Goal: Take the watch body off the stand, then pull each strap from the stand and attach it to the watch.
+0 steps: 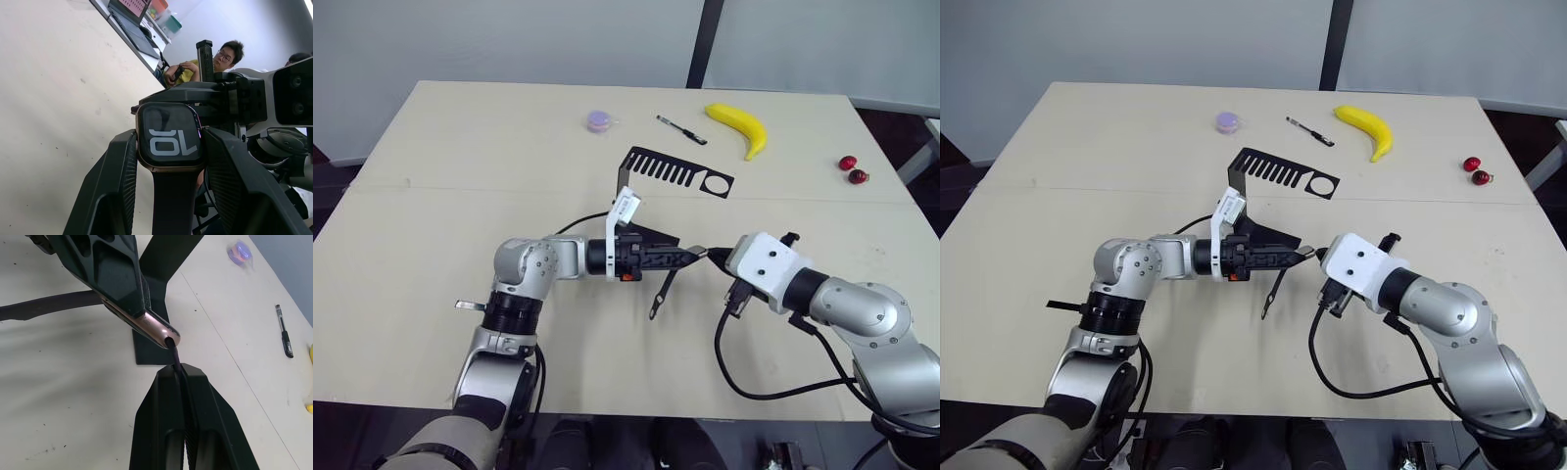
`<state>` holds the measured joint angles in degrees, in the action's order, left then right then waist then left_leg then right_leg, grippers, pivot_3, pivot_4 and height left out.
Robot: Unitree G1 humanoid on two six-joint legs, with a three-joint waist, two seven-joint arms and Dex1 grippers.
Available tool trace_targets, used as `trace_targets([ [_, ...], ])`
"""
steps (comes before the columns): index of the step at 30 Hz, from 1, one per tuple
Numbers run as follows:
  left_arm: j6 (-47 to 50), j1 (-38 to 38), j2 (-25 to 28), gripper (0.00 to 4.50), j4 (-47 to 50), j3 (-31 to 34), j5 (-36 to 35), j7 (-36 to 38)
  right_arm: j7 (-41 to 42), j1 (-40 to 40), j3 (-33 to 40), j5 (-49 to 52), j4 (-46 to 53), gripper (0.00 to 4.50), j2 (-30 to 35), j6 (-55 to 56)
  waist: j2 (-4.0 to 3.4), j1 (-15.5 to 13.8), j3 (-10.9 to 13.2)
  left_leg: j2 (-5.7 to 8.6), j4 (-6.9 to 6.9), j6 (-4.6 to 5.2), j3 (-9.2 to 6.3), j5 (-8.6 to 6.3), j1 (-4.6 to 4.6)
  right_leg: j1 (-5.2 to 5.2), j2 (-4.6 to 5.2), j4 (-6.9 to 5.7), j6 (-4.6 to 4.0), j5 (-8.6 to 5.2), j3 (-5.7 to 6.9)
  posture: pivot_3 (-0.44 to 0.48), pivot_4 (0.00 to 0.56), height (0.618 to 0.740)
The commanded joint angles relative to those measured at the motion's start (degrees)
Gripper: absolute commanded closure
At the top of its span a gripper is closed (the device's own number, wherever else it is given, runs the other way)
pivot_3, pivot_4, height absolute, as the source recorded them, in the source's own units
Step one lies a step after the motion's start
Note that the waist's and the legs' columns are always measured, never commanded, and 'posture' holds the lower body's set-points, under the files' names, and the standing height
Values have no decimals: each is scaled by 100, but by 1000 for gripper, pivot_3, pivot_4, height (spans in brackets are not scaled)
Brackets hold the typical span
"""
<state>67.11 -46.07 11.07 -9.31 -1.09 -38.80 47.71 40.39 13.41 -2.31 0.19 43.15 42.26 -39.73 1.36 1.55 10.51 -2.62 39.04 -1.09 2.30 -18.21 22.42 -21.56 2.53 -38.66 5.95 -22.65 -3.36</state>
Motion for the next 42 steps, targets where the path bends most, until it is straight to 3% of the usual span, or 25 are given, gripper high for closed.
trace_targets([
  [1, -57, -26, -73, 2919, 99, -93, -65, 6, -20, 77, 63, 65, 293, 4500, 40, 289, 0, 1, 0, 0, 0, 0, 0, 0, 0, 0, 0, 0, 0, 0, 0, 0, 150, 740],
  [42, -116, -78, 122, 2919, -83, -138, 7, 77, -29, 17, 123, 7, 248, 4500, 91, 434, 0, 1, 0, -1, 0, 0, 0, 0, 0, 0, 0, -1, 0, 0, 0, 0, 150, 740],
])
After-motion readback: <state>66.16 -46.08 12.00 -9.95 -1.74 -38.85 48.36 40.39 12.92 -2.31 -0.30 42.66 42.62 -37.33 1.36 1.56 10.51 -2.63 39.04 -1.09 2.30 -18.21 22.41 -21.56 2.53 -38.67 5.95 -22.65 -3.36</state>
